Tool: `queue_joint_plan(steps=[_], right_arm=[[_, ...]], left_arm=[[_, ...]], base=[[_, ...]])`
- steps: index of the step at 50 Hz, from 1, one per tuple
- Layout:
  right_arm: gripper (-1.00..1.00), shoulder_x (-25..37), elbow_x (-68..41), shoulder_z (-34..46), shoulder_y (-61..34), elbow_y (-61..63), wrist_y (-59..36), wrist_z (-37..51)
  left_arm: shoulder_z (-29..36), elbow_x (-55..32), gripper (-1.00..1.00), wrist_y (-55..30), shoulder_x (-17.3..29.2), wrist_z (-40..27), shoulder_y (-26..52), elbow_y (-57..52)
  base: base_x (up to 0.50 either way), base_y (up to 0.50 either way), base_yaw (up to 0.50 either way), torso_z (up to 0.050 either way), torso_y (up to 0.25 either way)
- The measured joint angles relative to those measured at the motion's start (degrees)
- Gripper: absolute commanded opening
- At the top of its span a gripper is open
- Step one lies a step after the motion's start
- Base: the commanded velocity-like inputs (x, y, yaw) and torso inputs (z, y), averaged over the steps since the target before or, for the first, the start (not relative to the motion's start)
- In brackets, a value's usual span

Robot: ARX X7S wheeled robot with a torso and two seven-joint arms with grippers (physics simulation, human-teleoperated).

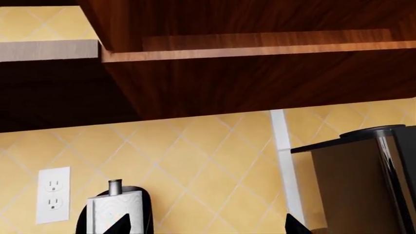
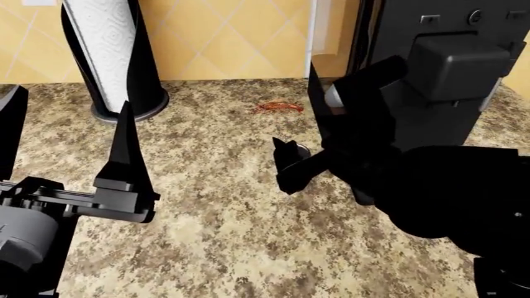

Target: Pick the cans from the counter and place them in their designated side in the cabinet.

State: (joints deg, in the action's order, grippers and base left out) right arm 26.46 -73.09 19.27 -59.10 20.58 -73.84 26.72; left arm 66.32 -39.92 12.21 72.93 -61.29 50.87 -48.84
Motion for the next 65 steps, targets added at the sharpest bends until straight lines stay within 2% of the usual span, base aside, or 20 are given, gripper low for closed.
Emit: queue_joint_plan(steps=[36, 65], right_arm=[[1.0, -0.4, 5.6, 4.3, 0.2, -8.2, 3.7, -4.2], [1.0, 1.4, 9.7, 3.5, 9.0, -3.2, 14.4, -7.3]], left_arm=[[-0.2, 0.5, 1.0, 0.6, 0.0, 0.0, -1.0, 0.5], [-0.3, 0.8, 1.0, 1.1, -0.1, 0.1, -1.8, 1.1]], base=[[0.0, 0.0, 0.0, 0.0, 0.0], [0.0, 0.0, 0.0, 0.0, 0.0]])
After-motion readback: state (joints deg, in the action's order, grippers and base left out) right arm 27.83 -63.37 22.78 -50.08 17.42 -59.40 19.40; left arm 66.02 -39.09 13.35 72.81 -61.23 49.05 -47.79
